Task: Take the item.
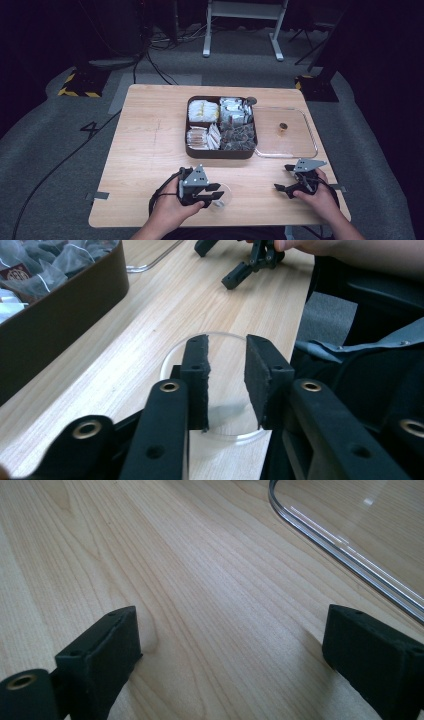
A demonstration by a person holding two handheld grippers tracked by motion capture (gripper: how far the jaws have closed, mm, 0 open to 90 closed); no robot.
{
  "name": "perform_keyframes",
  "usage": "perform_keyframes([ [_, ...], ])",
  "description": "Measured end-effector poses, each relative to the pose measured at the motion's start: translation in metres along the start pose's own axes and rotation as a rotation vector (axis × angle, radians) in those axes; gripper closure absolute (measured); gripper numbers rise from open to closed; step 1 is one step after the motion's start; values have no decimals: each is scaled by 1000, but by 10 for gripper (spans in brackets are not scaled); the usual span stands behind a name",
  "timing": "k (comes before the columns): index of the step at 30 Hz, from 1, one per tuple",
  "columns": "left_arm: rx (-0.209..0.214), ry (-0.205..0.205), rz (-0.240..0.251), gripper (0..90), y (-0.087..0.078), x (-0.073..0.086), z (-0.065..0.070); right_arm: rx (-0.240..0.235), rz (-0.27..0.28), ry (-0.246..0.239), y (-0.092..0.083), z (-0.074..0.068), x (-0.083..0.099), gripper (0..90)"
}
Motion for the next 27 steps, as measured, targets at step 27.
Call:
perform_keyframes([
  [27,-296,-40,35,451,-54,15,-33,6,-2,7,1,-1,-1,80],
])
Point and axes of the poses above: each handheld gripper's, and its own axes: y roughly forward along the jaws, x roughly out of its underside, z roughly to its right, the point moved 2 cm from there along y, roughly forward along the jaws, and after that the axes turned 8 degrees about x, right-handed, at the moved point
